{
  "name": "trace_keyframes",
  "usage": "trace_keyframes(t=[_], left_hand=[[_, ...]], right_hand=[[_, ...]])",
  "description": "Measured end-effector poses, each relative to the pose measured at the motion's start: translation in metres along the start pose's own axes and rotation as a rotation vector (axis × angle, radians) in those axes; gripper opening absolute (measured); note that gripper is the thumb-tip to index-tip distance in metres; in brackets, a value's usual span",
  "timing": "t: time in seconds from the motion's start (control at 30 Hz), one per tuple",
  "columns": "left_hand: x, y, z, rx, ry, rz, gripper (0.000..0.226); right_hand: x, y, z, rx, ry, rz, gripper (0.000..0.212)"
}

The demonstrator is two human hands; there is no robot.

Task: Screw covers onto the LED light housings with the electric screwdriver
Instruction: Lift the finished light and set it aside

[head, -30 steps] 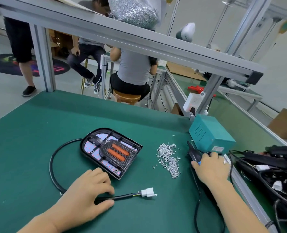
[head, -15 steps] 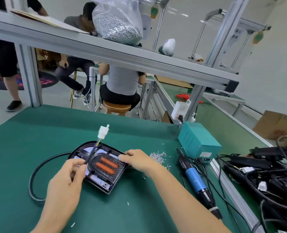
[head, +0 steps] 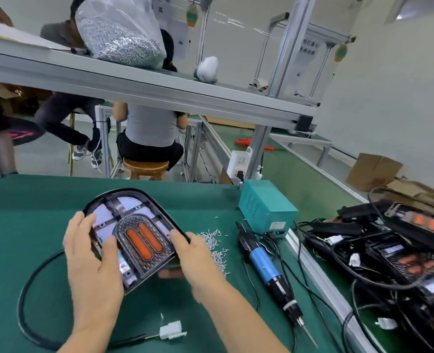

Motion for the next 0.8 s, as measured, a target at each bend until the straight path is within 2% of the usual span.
trace_keyframes(t=[0.1, 0.17, 0.2, 0.27, 0.3, 0.37, 0.43, 0.47, 0.53, 0.63, 0.7, 0.8], left_hand=[[0.007, 0.049, 0.017, -0.224, -0.094, 0.038, 0.048], [0.008, 0.086, 0.027, -0.375, -0.171, 0.069, 0.037], [0.01, 0.1, 0.028, -0.356, -0.17, 0.118, 0.032], [0.021, 0.106, 0.027, -0.136, -0.14, 0.187, 0.03], [0.026, 0.1, 0.026, 0.065, -0.122, 0.202, 0.034], [0.03, 0.068, 0.027, 0.521, -0.142, 0.175, 0.058], [0.02, 0.021, 0.035, 0.907, -0.348, 0.105, 0.075], [0.008, -0.001, 0.041, 1.042, -0.469, 0.09, 0.074], [-0.014, -0.029, 0.047, 1.105, -0.603, 0.101, 0.054], [-0.04, -0.032, 0.052, 1.01, -0.593, 0.148, 0.041], [-0.055, -0.03, 0.057, 1.077, -0.604, 0.2, 0.037], [-0.057, -0.035, 0.052, 1.171, -0.651, 0.139, 0.022]], right_hand=[[-0.024, -0.048, -0.024, 0.024, 0.018, -0.106, 0.025], [-0.04, -0.081, -0.04, 0.067, 0.006, -0.18, 0.024], [-0.048, -0.096, -0.049, 0.094, 0.009, -0.215, 0.023], [-0.061, -0.119, -0.066, 0.151, 0.024, -0.277, 0.025], [-0.066, -0.126, -0.074, 0.17, 0.033, -0.3, 0.027], [-0.073, -0.134, -0.086, 0.204, 0.044, -0.32, 0.029], [-0.075, -0.132, -0.094, 0.23, 0.055, -0.318, 0.03], [-0.075, -0.129, -0.096, 0.237, 0.066, -0.315, 0.029], [-0.074, -0.121, -0.098, 0.26, 0.084, -0.309, 0.029], [-0.075, -0.114, -0.104, 0.298, 0.099, -0.318, 0.026], [-0.078, -0.111, -0.11, 0.309, 0.112, -0.32, 0.025], [-0.087, -0.108, -0.12, 0.327, 0.132, -0.316, 0.027]])
Point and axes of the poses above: each hand's wrist, its own x-axis towards the middle knuckle, its own z-axis out of the palm, y = z × x, the point moved 10 cm from there along x, towards the middle knuckle, and after that the axes turned 15 degrees about x, right-handed, at the moved point
